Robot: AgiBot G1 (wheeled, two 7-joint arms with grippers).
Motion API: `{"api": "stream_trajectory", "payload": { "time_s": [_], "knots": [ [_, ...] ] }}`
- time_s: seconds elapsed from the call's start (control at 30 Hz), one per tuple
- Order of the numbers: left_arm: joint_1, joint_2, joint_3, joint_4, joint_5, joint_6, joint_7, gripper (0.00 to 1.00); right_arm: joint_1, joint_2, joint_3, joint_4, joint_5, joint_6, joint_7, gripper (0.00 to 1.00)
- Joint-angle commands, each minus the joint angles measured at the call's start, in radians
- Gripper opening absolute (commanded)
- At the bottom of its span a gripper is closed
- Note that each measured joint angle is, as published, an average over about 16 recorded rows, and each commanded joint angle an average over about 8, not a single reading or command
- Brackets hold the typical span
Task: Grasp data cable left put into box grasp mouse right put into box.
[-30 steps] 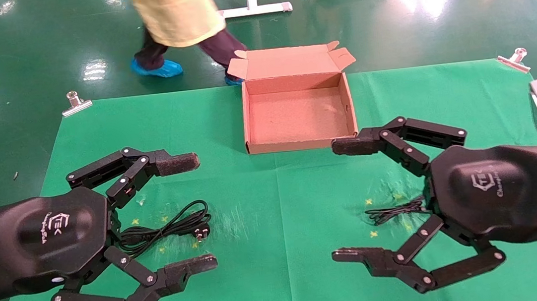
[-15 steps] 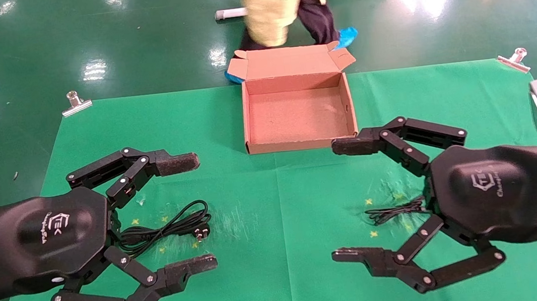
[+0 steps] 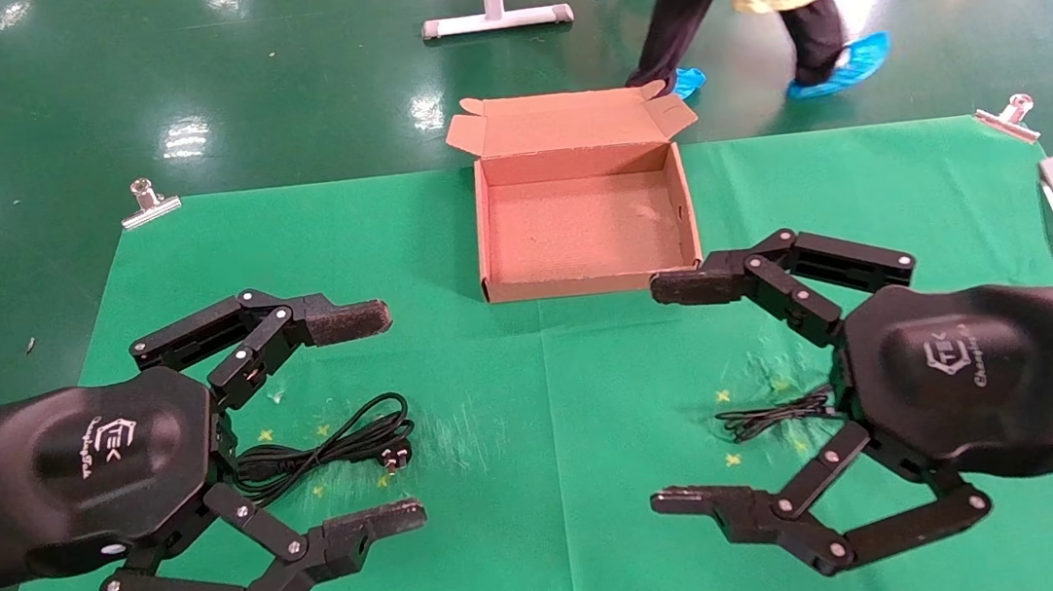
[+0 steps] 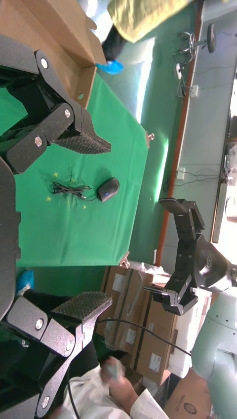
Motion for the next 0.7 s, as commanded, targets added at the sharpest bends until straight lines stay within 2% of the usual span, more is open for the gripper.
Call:
{"api": "stream_trajectory", "payload": {
  "time_s": [0.03,0.43,0.57,0.7],
  "knots": [
    [0.000,0.000,0.000,0.000,0.000,0.000,0.000,1.00,0.000,0.000,0.000,0.000,0.000,0.000,0.000,1.00],
    [-0.006,-0.009,0.006,-0.012,0.025,-0.006,-0.003,1.00,-0.001,0.007,0.000,0.003,-0.016,0.005,-0.008,1.00],
    [-0.048,-0.031,0.043,-0.045,0.138,-0.013,-0.028,1.00,-0.006,0.032,-0.005,0.022,-0.081,0.032,-0.034,1.00],
    [-0.140,-0.040,0.120,-0.069,0.344,-0.006,-0.082,1.00,-0.019,0.056,-0.013,0.044,-0.156,0.072,-0.057,1.00]
  ]
}}
